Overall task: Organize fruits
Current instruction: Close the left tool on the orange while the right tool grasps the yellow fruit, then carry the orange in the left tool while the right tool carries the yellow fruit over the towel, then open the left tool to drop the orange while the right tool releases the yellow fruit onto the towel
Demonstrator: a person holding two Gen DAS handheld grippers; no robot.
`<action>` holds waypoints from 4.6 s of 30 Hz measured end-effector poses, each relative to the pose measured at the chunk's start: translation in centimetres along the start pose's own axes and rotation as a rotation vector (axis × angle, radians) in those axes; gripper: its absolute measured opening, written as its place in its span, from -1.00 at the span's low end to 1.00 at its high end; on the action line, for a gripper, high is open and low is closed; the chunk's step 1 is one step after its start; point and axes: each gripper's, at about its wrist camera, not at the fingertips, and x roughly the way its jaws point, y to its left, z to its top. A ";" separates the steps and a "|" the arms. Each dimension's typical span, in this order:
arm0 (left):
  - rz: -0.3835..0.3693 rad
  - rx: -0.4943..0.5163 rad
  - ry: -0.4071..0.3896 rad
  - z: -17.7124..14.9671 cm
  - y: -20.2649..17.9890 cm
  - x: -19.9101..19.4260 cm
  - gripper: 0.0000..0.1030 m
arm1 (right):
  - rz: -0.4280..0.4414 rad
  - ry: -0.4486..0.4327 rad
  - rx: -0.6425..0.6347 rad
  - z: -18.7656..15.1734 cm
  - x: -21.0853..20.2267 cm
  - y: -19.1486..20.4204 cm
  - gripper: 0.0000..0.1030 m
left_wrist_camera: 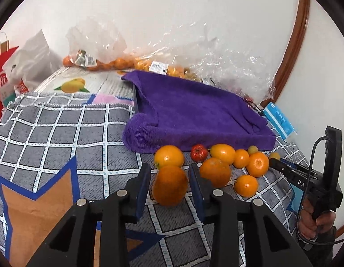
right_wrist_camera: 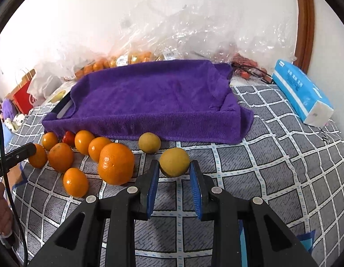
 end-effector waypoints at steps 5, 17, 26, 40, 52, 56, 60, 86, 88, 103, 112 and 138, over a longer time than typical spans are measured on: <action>0.000 -0.011 -0.008 0.0 0.3 -0.2 -0.39 | 0.007 -0.025 0.010 0.0 -0.6 -0.1 -0.46; -0.067 -0.082 0.018 0.8 1.1 -0.6 -0.56 | 0.007 -0.053 0.024 0.5 -3.2 1.2 -0.46; -0.090 -0.084 0.057 0.5 1.3 -0.5 -0.56 | -0.015 -0.018 0.026 0.0 -2.6 1.2 -0.46; 0.024 -0.052 0.121 0.0 0.8 1.7 -0.40 | -0.050 0.065 -0.004 -0.6 0.1 0.3 -0.45; -0.020 -0.083 0.078 1.4 0.3 -0.8 -0.41 | -0.008 0.025 0.012 0.1 -0.8 0.1 -0.46; -0.010 -0.080 0.042 3.6 -0.5 -1.4 -0.41 | 0.000 -0.012 0.004 1.5 -2.2 0.3 -0.46; 0.005 -0.084 0.014 6.4 -1.1 -0.7 -0.41 | 0.000 -0.058 -0.015 4.1 -3.2 0.4 -0.46; -0.014 -0.151 -0.020 14.0 -1.0 10.4 -0.41 | -0.014 -0.116 0.021 13.6 5.1 -0.5 -0.46; -0.002 -0.135 -0.008 13.7 -1.1 10.9 -0.41 | -0.014 -0.097 0.033 13.5 5.7 -1.0 -0.46; 0.039 -0.053 0.092 12.5 -2.2 13.5 -0.41 | -0.040 -0.011 0.046 12.3 9.2 -1.8 -0.46; 0.038 -0.066 0.128 12.5 -1.7 14.0 -0.41 | -0.038 0.036 0.030 11.8 10.5 -1.5 -0.46; 0.027 -0.045 0.172 12.3 -2.7 13.7 0.07 | -0.062 0.012 0.005 11.3 9.9 -0.5 0.19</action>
